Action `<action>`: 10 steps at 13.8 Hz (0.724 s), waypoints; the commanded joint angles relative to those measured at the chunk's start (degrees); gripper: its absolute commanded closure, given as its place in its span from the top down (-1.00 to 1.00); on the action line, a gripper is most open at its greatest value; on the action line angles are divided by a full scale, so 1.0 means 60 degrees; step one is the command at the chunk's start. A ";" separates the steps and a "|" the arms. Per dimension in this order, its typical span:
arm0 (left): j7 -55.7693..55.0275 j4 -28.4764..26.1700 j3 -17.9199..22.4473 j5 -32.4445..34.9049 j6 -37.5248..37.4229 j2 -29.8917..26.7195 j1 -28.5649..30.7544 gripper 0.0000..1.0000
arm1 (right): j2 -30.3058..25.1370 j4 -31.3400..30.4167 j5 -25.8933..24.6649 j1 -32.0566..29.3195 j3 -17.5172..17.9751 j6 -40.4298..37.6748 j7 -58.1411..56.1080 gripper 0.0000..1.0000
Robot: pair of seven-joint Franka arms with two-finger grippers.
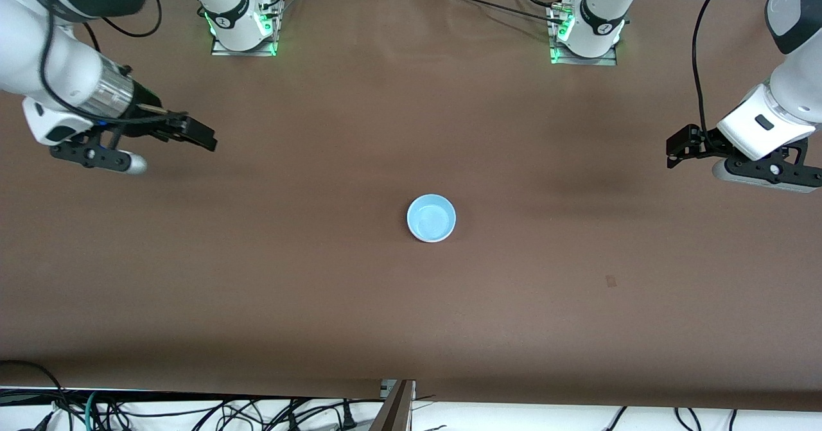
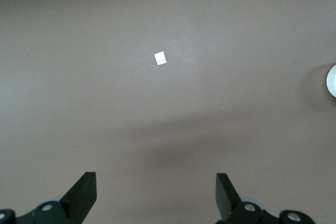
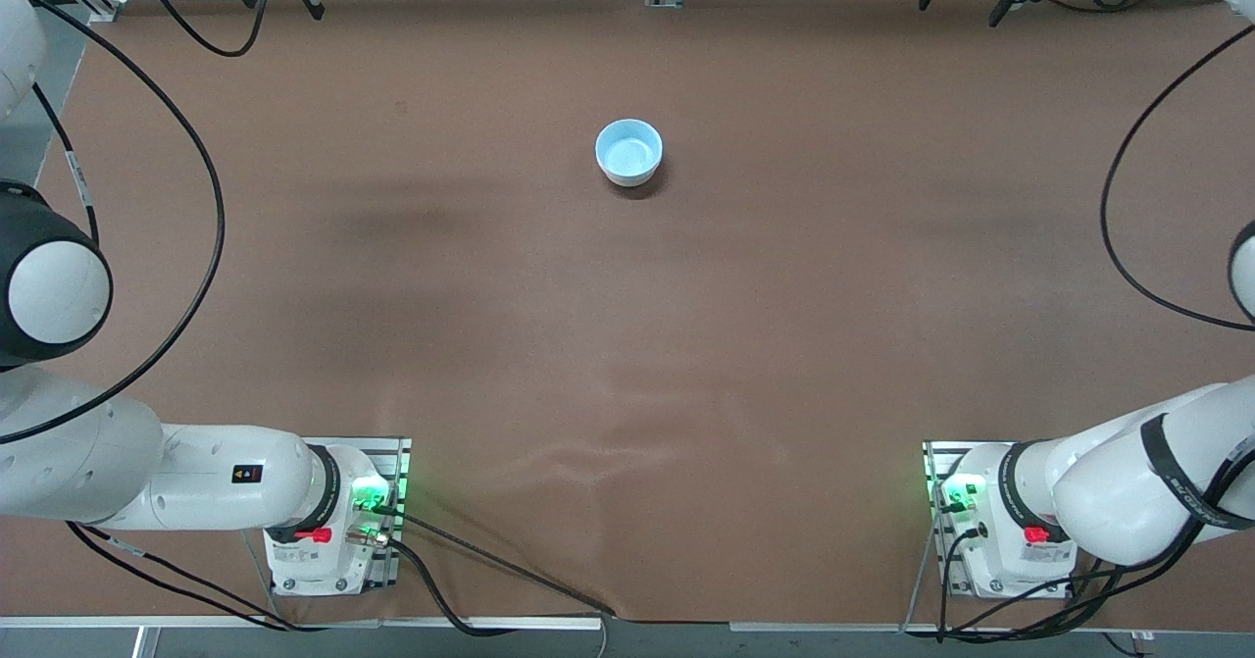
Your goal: Stack pink and blue bowls on white bowl
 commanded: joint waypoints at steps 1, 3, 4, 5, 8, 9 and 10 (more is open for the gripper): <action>0.0120 0.0312 0.0021 0.0107 -0.0103 0.0160 -0.0056 1.00 | -0.0481 -0.0684 -0.0828 -0.1704 0.2262 0.0296 -0.0252 0.98; 0.0120 0.0312 0.0021 0.0107 -0.0103 0.0174 -0.0056 1.00 | -0.0831 -0.1312 -0.1051 -0.2542 0.3058 0.0937 -0.0398 0.98; 0.0120 0.0312 0.0021 0.0107 -0.0103 0.0175 -0.0056 1.00 | -0.1109 -0.1722 -0.1109 -0.2719 0.3148 0.1275 -0.0747 0.98; 0.0120 0.0312 0.0021 0.0107 -0.0103 0.0175 -0.0056 1.00 | -0.1402 -0.2001 -0.1182 -0.2837 0.3149 0.1350 -0.1055 0.99; 0.0120 0.0312 0.0021 0.0107 -0.0103 0.0160 -0.0042 1.00 | -0.1375 -0.1741 -0.1256 -0.2882 0.2915 0.1044 -0.1527 0.98; 0.0135 0.0312 0.0021 0.0107 -0.0103 0.0160 -0.0042 1.00 | -0.1390 -0.1741 -0.1271 -0.2882 0.2755 0.1029 -0.1672 0.98; 0.0135 0.0312 0.0021 0.0107 -0.0103 0.0160 -0.0042 1.00 | -0.1375 -0.1712 -0.1285 -0.2882 0.2739 0.1029 -0.1862 0.99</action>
